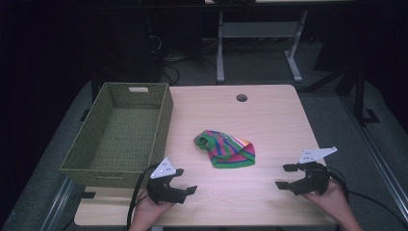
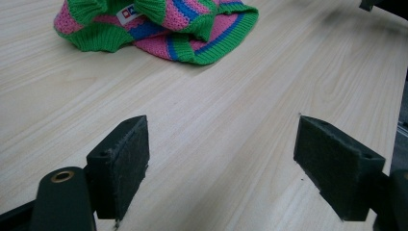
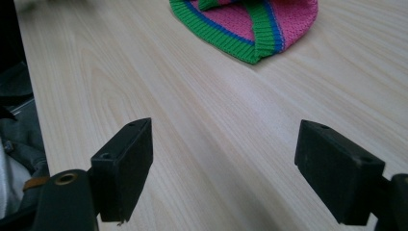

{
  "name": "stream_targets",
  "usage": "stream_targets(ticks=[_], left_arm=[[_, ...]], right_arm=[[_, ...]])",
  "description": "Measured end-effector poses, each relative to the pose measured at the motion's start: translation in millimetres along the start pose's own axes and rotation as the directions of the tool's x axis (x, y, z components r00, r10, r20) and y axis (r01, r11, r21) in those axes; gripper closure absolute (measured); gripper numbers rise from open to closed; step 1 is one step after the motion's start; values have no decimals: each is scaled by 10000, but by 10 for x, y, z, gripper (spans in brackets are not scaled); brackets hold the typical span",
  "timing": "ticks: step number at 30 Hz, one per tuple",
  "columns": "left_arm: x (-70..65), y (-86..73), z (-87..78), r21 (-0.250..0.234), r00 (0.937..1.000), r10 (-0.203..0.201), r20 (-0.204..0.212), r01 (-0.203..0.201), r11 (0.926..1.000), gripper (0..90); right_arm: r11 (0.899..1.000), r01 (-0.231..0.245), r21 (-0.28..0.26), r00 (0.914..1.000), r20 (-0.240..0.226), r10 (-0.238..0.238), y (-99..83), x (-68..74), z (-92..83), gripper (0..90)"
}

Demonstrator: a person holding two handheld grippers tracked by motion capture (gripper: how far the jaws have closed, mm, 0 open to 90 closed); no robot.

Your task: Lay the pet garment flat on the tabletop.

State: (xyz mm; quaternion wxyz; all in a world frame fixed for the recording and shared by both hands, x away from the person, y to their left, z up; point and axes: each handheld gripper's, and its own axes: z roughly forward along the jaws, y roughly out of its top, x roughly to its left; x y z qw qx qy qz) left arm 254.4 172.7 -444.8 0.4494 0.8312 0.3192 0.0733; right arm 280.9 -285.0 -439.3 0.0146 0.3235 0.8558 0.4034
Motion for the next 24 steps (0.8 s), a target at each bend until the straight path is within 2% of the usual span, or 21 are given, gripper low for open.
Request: stream_targets(ticks=[3,9,24], left_arm=[[0,2,8,12,10000,40,10,-40,10000,198],[3,2,19,14,10000,4,66,-4,10000,198],[13,19,11,-71,9999,90,90,-90,9999,198]], right_arm=[[9999,-64,97,9997,-230,66,62,-38,30,191],[9985,103,543,9995,-316,-86,235,-89,101,187],[9920,838,940,9954,-541,-789,793,-155,255,189]])
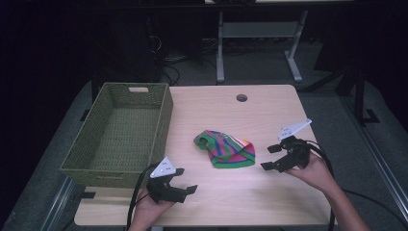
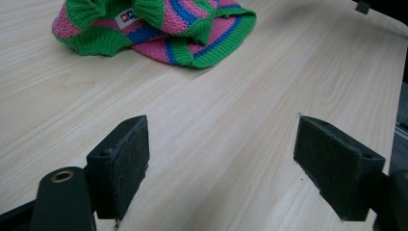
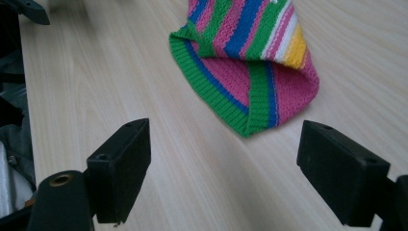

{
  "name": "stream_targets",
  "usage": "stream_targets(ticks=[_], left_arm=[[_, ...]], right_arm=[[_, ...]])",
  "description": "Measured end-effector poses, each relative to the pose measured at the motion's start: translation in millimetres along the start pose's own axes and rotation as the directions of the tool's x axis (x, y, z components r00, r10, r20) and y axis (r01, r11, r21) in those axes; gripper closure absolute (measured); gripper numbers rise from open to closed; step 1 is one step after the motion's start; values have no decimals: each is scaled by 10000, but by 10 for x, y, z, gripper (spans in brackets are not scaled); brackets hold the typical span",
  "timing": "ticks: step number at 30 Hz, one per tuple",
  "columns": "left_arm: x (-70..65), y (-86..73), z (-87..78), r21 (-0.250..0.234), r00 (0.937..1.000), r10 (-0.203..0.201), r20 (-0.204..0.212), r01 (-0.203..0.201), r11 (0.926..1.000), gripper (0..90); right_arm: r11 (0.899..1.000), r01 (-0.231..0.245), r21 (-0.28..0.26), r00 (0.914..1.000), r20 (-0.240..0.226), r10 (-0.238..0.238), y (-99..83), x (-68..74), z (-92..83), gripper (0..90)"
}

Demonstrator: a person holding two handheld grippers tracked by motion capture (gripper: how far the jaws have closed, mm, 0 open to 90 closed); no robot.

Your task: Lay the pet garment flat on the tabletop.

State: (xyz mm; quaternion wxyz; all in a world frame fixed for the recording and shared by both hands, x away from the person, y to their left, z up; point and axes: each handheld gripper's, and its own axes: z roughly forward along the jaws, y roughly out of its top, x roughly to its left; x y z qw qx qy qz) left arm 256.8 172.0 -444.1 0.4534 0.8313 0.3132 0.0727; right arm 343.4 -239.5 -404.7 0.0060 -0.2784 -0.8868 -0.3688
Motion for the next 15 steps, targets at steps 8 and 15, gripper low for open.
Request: stream_targets(ticks=[8,15], left_arm=[[-8,1,8,15,10000,-11,71,11,10000,198],[-6,8,-1,-73,9999,-54,101,55,10000,198]], right_arm=[[9993,199,324,9997,-164,-194,280,-84,96,189],[9978,380,534,9984,-443,-357,528,-108,231,191]])
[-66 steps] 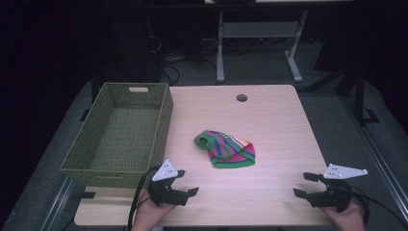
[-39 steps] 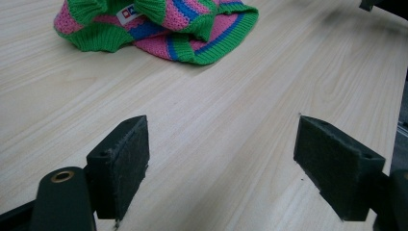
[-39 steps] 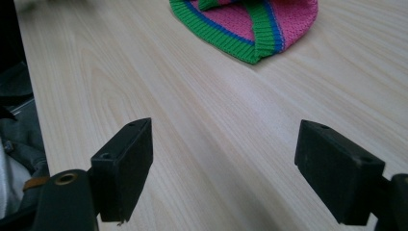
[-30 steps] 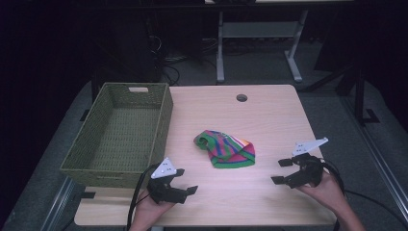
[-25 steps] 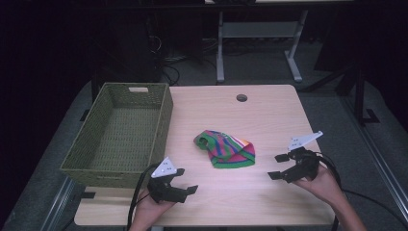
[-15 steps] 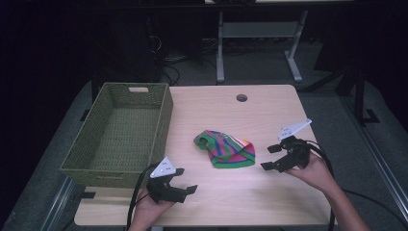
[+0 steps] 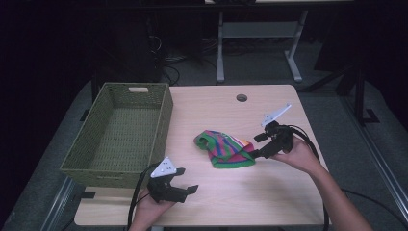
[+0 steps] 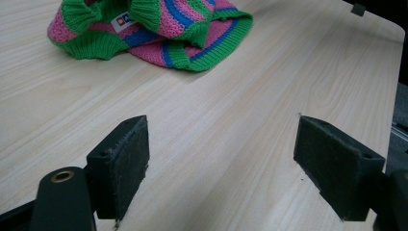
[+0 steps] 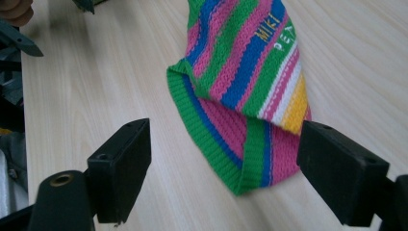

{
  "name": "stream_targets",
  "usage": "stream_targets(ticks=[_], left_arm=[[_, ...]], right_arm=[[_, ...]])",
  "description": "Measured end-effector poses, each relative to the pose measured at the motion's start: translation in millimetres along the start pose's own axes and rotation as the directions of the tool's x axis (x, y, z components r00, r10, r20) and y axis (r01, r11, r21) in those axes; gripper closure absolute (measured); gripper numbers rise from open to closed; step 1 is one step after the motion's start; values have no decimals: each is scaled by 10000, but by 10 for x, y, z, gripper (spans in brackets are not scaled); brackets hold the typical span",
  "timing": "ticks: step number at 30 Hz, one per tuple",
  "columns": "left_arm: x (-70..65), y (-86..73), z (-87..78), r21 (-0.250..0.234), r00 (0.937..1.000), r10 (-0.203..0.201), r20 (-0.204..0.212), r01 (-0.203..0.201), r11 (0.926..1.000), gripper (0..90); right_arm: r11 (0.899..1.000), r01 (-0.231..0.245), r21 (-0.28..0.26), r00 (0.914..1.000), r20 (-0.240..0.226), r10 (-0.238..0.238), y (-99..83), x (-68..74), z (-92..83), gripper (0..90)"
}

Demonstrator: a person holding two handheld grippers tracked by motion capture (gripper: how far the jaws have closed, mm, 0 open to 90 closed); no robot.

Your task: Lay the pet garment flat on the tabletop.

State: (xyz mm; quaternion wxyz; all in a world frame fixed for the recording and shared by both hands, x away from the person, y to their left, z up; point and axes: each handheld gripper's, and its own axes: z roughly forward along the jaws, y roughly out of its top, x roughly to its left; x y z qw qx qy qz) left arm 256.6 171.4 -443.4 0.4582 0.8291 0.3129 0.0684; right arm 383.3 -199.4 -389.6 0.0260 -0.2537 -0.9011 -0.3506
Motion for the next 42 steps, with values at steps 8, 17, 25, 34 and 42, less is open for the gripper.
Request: stream_targets(ticks=[8,17,25,34,42], left_arm=[[15,-4,-19,-69,10000,-38,0,38,10000,198],[13,-2,-17,0,10000,76,42,-76,10000,198],[14,1,-14,46,9999,135,72,-136,9999,198],[0,-2,5,134,9997,208,113,-210,9997,198],[5,1,4,131,9998,169,92,-170,9998,198]], right_arm=[[9989,264,380,9996,18,-265,217,-55,174,192],[9951,720,682,9973,-168,-710,429,-47,497,192],[9895,695,1268,9976,-22,-698,571,-21,787,206],[9794,203,2008,9982,508,-311,582,-126,1087,257],[9725,140,2324,9936,1062,-397,596,-74,1185,367]])
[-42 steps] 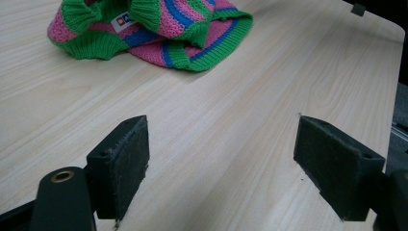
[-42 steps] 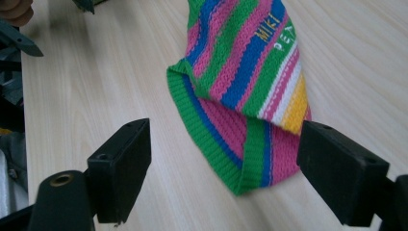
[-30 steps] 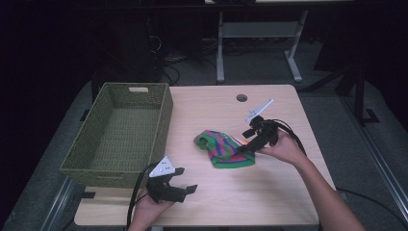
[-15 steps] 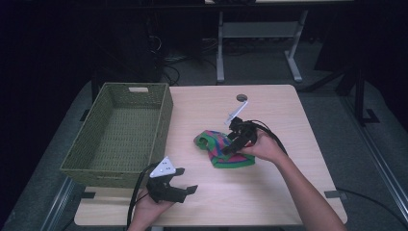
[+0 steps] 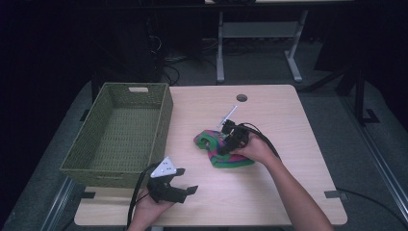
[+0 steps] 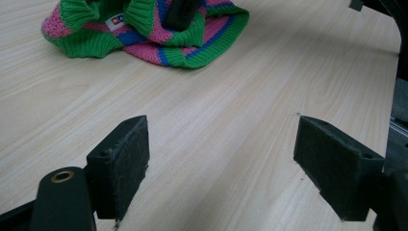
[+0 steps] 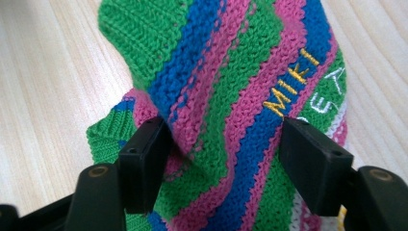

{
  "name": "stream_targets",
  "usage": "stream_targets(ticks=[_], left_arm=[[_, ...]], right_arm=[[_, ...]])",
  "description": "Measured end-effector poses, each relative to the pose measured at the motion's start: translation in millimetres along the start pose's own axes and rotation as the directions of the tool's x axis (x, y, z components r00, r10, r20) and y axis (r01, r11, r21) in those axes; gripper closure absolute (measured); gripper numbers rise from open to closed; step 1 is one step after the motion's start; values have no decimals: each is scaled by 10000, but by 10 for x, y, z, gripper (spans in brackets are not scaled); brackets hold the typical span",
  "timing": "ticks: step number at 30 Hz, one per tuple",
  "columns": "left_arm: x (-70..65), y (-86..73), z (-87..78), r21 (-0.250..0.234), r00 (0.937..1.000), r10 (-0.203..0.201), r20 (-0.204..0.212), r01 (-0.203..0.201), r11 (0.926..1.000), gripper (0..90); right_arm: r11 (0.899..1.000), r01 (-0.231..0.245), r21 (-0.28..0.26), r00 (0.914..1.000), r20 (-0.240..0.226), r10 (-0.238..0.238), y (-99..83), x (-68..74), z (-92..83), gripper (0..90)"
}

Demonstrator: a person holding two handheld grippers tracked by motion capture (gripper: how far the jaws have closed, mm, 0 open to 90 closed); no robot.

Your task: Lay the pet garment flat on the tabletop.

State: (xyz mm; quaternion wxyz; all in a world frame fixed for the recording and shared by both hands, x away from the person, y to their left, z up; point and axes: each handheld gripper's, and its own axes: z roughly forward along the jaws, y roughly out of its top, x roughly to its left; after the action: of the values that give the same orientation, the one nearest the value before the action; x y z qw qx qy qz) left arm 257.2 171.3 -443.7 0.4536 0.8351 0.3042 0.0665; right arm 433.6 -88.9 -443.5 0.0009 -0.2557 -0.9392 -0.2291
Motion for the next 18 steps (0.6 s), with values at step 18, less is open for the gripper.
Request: stream_targets(ticks=[18], left_arm=[[-26,7,31,97,10000,41,-1,-41,9999,198]], right_arm=[[9968,-795,-7,9962,357,795,-7,95,10,722]])
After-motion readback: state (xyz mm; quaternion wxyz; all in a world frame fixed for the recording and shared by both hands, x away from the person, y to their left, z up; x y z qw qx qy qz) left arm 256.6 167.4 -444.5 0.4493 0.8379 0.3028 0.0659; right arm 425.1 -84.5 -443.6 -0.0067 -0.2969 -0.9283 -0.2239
